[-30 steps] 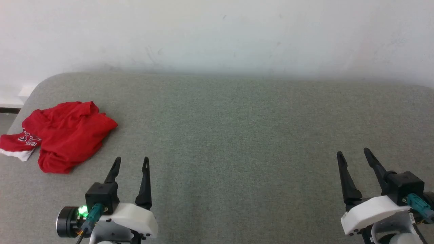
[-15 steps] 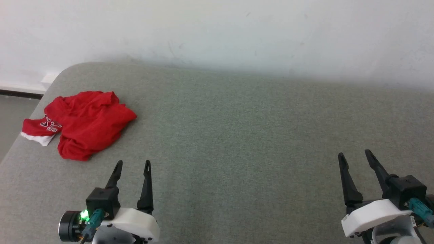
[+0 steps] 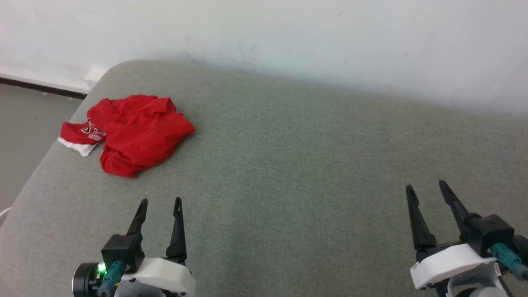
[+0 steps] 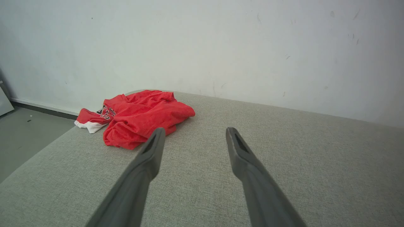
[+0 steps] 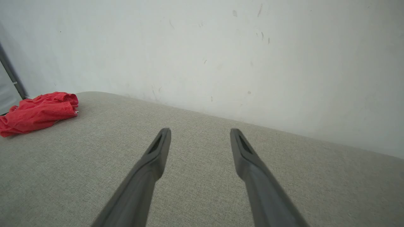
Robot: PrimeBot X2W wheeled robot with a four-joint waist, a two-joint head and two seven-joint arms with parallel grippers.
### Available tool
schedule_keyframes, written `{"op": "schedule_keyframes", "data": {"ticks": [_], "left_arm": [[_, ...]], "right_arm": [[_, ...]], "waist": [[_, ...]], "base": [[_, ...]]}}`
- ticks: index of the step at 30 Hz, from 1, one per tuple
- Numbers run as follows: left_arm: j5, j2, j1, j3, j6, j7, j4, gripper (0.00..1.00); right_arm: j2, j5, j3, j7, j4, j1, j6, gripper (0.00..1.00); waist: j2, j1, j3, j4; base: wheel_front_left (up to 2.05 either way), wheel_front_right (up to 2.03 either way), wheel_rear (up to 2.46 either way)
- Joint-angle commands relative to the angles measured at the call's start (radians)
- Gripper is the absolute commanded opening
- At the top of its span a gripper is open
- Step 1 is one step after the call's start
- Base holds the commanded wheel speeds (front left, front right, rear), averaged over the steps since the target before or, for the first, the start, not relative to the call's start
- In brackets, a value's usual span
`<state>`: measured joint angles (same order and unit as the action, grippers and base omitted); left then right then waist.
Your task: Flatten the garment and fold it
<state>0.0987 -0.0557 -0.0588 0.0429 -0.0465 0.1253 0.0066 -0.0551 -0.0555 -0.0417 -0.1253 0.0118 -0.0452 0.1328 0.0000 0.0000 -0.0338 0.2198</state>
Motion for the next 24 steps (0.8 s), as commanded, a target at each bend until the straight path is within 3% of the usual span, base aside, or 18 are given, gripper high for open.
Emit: {"op": "schedule_keyframes", "data": {"ticks": [1, 24], "left_arm": [[0.007, 0.003, -0.009, 0.006, -0.012, 0.011, -0.005, 1.0], [0.059, 0.004, -0.04, 0.035, -0.066, 0.059, -0.015, 1.0]], "right_arm": [[0.002, 0.003, 0.005, -0.01, -0.003, 0.001, -0.001, 1.0], [0.003, -0.005, 0.091, -0.033, 0.018, 0.018, -0.001, 1.0]], "waist": [[0.0, 0.0, -0.009, 0.02], [0.0, 0.0, -0.019, 0.215]], "base": [[0.0, 0.0, 0.0], [0.0, 0.0, 0.0]]}}
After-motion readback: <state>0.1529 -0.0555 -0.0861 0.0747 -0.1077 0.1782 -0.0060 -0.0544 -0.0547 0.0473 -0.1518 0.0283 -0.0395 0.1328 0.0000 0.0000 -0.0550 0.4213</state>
